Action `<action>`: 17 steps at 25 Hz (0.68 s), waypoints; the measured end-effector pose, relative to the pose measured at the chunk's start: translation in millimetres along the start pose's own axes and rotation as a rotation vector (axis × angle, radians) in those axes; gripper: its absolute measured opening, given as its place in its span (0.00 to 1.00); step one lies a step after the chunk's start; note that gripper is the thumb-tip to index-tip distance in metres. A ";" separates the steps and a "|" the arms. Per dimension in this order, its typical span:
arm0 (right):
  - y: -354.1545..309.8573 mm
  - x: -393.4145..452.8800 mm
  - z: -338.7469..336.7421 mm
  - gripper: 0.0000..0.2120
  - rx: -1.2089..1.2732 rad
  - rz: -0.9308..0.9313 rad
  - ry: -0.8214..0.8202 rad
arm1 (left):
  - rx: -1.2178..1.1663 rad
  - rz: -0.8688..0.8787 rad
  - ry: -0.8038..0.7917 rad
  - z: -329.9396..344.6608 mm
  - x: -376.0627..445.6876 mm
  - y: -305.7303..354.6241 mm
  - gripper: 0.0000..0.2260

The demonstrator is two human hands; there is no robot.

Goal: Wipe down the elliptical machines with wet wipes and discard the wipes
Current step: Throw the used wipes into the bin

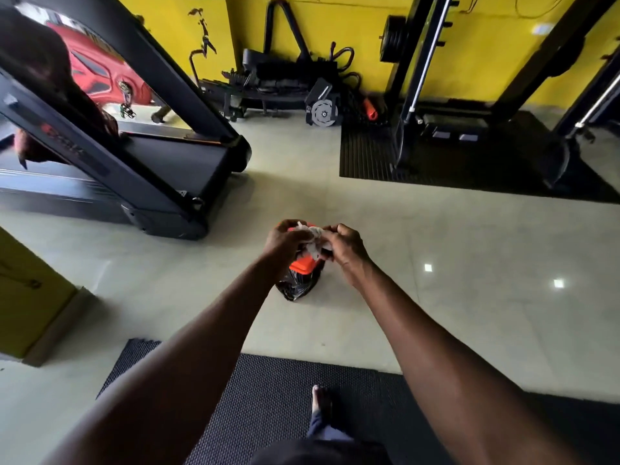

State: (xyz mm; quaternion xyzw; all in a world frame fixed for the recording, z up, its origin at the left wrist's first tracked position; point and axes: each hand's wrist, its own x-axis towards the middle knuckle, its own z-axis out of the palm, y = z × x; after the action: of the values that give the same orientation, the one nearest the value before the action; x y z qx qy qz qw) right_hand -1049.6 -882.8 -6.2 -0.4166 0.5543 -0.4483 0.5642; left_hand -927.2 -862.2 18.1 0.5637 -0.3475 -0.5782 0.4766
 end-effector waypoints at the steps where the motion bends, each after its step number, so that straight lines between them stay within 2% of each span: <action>1: -3.5 27.9 3.4 0.06 0.014 0.017 -0.014 | 0.007 0.001 0.018 -1.3 22.5 7.6 0.11; 4: -17.3 108.4 20.0 0.05 0.052 0.052 -0.052 | 0.097 0.006 0.069 -8.3 93.7 32.8 0.10; 8: -21.7 192.4 55.2 0.05 -0.014 0.088 -0.089 | 0.077 -0.073 0.134 -36.7 187.4 47.9 0.07; 11: -14.1 251.1 77.6 0.05 -0.042 0.137 -0.040 | 0.091 -0.132 0.139 -58.6 247.0 47.9 0.05; 17: 0.3 338.5 148.4 0.09 -0.063 0.224 0.066 | 0.070 -0.239 0.080 -122.0 358.0 51.1 0.06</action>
State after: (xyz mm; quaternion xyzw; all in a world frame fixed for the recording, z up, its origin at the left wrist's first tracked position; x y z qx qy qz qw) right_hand -906.8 -1214.2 -86.1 -0.3544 0.6294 -0.3785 0.5788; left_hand -767.0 -1198.8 -63.8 0.6400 -0.2786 -0.5953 0.3980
